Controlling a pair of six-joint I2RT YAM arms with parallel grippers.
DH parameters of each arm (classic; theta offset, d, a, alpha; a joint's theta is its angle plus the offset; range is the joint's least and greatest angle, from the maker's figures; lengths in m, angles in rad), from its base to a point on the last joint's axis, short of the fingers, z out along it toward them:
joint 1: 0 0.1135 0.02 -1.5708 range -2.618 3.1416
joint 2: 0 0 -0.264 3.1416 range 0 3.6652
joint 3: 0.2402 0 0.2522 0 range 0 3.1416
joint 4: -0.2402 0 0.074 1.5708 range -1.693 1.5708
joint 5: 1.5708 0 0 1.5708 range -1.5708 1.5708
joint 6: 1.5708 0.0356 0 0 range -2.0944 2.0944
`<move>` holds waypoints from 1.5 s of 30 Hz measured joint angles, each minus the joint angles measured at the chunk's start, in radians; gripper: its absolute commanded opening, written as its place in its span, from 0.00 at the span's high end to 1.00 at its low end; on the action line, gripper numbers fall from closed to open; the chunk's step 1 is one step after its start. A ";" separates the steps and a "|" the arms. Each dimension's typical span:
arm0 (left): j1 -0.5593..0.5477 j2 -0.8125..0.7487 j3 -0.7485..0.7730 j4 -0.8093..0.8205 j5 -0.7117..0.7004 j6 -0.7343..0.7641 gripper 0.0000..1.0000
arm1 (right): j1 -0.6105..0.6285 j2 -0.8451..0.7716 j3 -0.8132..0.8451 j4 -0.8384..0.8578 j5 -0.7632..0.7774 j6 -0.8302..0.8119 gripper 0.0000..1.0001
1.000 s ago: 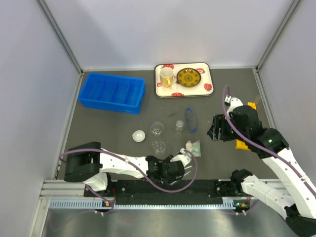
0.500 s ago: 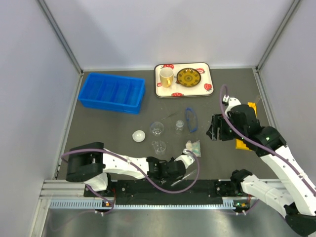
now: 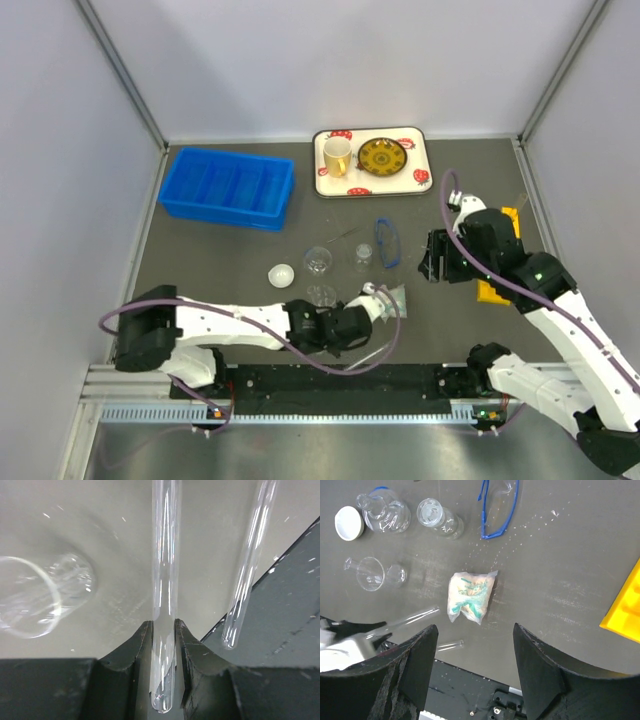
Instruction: Organize the chemistry lab equipment
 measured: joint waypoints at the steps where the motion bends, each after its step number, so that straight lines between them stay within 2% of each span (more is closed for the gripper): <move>1: 0.012 -0.025 0.023 -0.031 0.004 0.006 0.89 | 0.000 0.002 0.006 -0.001 0.008 -0.004 0.37; 6: 0.097 -0.161 0.152 -0.103 0.098 0.055 0.88 | 0.000 0.009 0.063 -0.001 0.010 -0.028 0.38; 10: 0.208 -0.285 0.212 -0.093 0.266 0.098 0.87 | 0.000 0.016 0.116 0.018 -0.053 -0.049 0.38; 13: 0.285 -0.356 0.214 -0.068 0.402 0.119 0.88 | 0.000 0.035 0.152 0.048 -0.161 -0.061 0.38; 21: 0.447 -0.377 0.209 0.029 0.802 0.127 0.88 | 0.001 0.055 0.201 0.130 -0.497 -0.064 0.37; 28: 0.520 -0.338 0.192 0.149 1.064 0.104 0.88 | 0.001 0.047 0.198 0.173 -0.663 -0.051 0.37; 34: 0.549 -0.313 0.174 0.220 1.195 0.076 0.89 | 0.001 0.022 0.183 0.202 -0.719 -0.037 0.39; 42: 0.592 -0.311 0.156 0.305 1.304 0.034 0.89 | 0.001 0.018 0.156 0.223 -0.743 -0.029 0.39; 45: 0.599 -0.311 0.152 0.328 1.328 0.018 0.90 | 0.001 0.017 0.146 0.224 -0.748 -0.029 0.43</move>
